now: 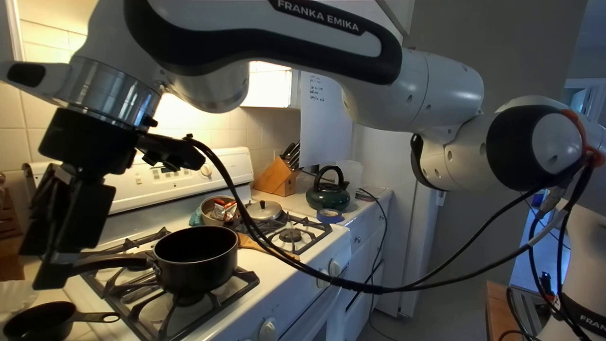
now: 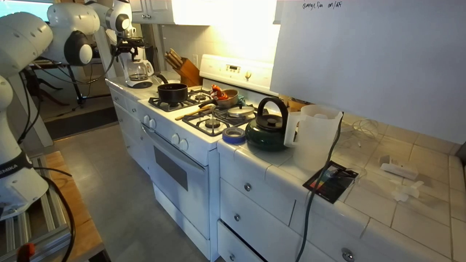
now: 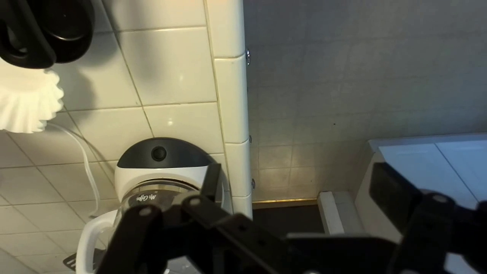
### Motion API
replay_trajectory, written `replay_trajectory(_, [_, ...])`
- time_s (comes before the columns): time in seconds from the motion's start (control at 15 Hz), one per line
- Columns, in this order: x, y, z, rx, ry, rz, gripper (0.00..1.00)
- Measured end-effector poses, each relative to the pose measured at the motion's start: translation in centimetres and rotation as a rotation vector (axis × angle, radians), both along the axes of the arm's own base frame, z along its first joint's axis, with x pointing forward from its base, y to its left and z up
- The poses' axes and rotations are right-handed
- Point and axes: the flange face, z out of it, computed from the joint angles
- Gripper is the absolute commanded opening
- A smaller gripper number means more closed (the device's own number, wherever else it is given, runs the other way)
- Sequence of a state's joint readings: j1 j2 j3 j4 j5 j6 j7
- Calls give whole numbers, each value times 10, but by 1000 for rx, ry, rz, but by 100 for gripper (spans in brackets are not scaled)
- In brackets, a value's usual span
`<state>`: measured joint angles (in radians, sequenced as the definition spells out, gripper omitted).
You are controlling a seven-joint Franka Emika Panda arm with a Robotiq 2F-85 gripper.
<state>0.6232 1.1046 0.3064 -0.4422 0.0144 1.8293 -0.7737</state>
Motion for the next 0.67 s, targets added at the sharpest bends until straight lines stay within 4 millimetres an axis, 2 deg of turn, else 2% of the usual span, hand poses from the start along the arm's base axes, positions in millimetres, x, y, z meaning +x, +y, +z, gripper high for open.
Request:
replay_trajectory(0.2, [-1,1,-1,-2,0,1,100])
replay_trajectory(0.33, [-10,10,-5,-16,1,32,100])
replay_trajectory(0.47, [-37,36,-11,-41,5,111,100])
replay_trajectory(0.67, [-107,87,-18,-121,34,228,100])
